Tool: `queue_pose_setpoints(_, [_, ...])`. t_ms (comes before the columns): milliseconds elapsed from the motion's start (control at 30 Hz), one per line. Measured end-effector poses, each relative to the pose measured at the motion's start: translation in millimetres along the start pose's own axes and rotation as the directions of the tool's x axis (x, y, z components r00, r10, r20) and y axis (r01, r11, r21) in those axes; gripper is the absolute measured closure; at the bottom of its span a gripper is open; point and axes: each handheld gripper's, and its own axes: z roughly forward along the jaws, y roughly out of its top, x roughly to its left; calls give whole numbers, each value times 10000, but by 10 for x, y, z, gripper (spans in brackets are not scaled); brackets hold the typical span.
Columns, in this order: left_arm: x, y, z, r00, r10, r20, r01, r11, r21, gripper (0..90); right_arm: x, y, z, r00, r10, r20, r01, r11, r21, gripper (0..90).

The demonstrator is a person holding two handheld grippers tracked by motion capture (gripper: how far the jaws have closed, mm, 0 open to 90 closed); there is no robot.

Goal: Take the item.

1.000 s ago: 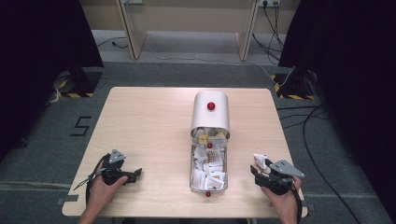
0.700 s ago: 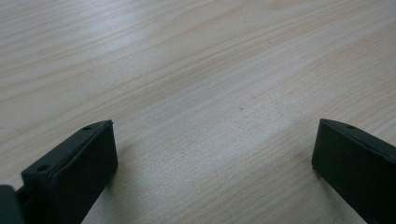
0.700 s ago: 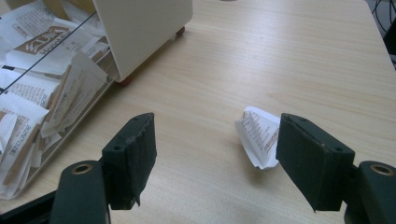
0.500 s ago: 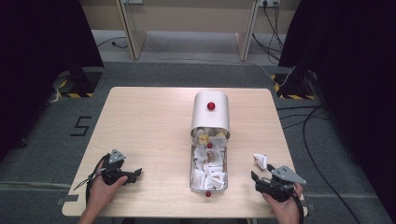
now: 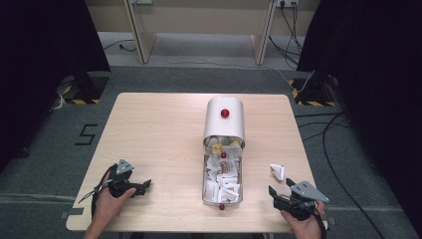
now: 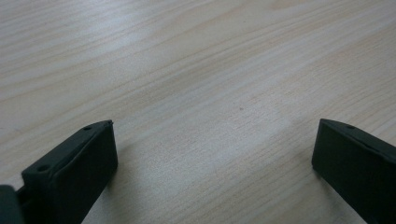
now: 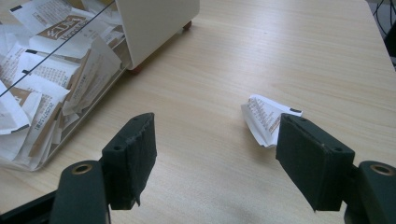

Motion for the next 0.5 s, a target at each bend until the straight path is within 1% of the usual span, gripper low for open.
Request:
queue_pose_setpoints(300, [0,0,0,10000,0,-2,0,10000,-1,0,46,-64,-22,9999,-98,-83,98,9999,110,297])
queue_pose_setpoints(500, [0,0,0,10000,2,-2,-2,10000,-1,0,92,-107,-13,9995,-199,-229,205,9994,291,298])
